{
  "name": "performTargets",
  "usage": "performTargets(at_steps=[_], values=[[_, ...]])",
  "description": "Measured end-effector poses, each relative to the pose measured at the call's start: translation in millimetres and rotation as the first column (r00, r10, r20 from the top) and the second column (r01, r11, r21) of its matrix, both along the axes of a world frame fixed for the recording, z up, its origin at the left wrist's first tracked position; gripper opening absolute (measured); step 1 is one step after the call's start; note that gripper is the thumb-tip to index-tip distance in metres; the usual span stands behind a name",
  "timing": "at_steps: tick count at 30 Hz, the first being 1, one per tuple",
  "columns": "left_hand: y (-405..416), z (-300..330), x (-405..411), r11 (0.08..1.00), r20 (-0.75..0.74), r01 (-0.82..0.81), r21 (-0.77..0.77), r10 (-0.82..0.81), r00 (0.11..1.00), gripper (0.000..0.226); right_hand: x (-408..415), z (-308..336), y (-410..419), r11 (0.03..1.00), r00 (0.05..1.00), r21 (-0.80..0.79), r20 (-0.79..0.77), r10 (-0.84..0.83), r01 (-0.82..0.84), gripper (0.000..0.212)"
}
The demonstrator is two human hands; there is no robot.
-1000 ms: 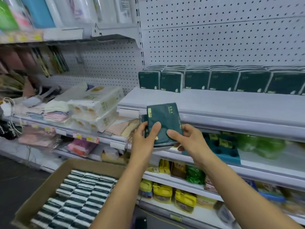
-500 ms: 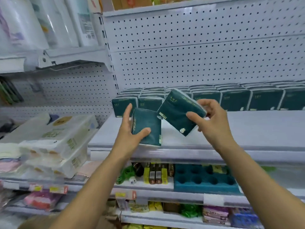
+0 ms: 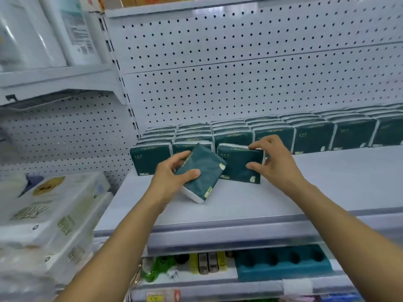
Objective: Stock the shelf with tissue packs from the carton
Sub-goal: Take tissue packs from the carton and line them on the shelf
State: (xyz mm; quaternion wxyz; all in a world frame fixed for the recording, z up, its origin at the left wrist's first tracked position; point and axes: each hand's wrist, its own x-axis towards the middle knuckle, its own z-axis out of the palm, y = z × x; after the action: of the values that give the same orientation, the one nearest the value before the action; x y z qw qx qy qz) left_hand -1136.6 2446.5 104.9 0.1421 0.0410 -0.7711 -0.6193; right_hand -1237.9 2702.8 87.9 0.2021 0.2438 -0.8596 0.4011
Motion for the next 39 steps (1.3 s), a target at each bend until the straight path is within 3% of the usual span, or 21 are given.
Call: performTargets(at_steps=[7, 17, 20, 23, 26, 28, 30, 32, 35, 37, 39], values=[[-7, -1, -14, 0.998, 0.047, 0.013, 0.055, -0.015, 0.999, 0.04, -32, 1, -12, 0.988, 0.987, 0.147, -0.158, -0.028, 0.051, 0.04], [13, 0, -22, 0.998, 0.04, -0.01, 0.064, 0.008, 0.999, 0.04, -58, -5, -12, 0.944, 0.936, 0.279, -0.345, -0.075, 0.178, 0.044], [20, 0, -25, 0.999, 0.014, -0.011, 0.043, 0.01, 1.0, 0.041, -49, -1, -8, 0.952, 0.924, 0.23, -0.367, -0.108, 0.202, 0.047], [34, 4, -28, 0.999, -0.044, 0.035, 0.025, -0.034, 0.998, 0.038, -21, 10, 1, 1.0, 0.994, -0.004, -0.109, 0.027, -0.027, 0.053], [57, 8, -30, 0.992, -0.107, 0.128, -0.005, -0.128, 0.986, 0.034, 3, 14, 12, 0.944, 0.923, -0.175, 0.222, 0.315, -0.28, 0.064], [73, 8, -34, 0.984, -0.134, 0.143, -0.103, -0.156, 0.979, 0.031, 3, 8, 24, 0.922, 0.891, -0.224, 0.265, 0.369, -0.316, 0.064], [85, 5, -41, 0.975, -0.204, 0.039, -0.221, -0.085, 0.975, 0.024, -2, 3, 39, 0.932, 0.911, -0.222, 0.24, 0.336, -0.285, 0.055], [88, 0, -51, 0.873, -0.38, -0.22, -0.434, 0.044, 0.924, 0.023, -11, -4, 58, 0.94, 0.92, -0.235, 0.246, 0.304, -0.247, 0.049], [81, -8, -71, 0.539, -0.556, -0.491, -0.684, 0.049, 0.83, 0.048, -25, -11, 86, 0.954, 0.94, -0.24, 0.243, 0.241, -0.182, 0.047], [77, -14, -86, 0.329, -0.515, -0.49, -0.807, 0.014, 0.857, 0.076, -32, -11, 99, 0.964, 0.957, -0.236, 0.231, 0.177, -0.121, 0.046], [75, -17, -95, 0.188, -0.4, -0.399, -0.897, 0.037, 0.916, 0.096, -40, -11, 107, 0.961, 0.963, -0.268, 0.23, 0.137, -0.073, 0.044]])
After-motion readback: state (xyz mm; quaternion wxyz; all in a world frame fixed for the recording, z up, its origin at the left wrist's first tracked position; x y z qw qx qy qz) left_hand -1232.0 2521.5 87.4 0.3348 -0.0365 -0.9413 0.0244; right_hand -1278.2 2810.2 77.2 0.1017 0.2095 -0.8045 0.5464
